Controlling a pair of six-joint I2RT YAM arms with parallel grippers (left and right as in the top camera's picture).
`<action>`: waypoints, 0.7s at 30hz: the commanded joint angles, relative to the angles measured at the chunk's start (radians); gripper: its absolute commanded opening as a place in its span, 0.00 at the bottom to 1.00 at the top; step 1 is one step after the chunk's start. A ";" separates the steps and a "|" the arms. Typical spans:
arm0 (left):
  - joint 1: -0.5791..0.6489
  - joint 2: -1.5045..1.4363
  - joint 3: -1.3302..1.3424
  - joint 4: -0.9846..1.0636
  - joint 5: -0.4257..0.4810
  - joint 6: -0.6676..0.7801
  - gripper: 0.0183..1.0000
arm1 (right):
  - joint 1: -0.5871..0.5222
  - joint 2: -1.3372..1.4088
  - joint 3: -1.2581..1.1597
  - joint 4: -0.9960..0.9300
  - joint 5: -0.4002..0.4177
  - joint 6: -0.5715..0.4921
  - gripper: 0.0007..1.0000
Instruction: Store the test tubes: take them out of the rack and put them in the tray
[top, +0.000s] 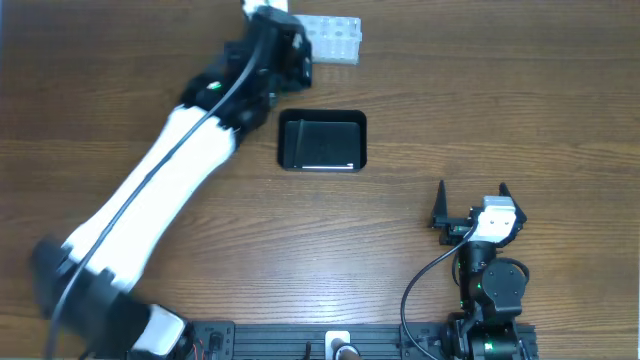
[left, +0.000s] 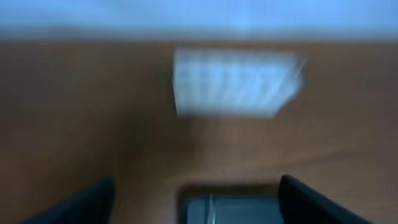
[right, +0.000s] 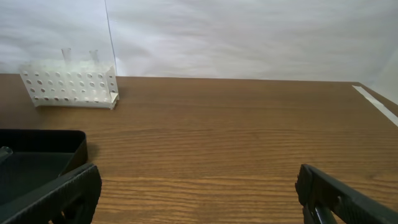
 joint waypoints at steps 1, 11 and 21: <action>0.071 -0.190 -0.046 0.077 -0.040 0.193 1.00 | -0.006 -0.007 -0.006 -0.003 -0.002 -0.004 0.99; 0.391 -0.752 -0.797 0.619 0.341 0.269 1.00 | -0.006 -0.007 -0.006 -0.003 -0.002 -0.004 0.99; 0.392 -1.336 -1.254 0.661 0.341 0.336 1.00 | -0.006 -0.007 -0.006 -0.003 -0.002 -0.004 0.99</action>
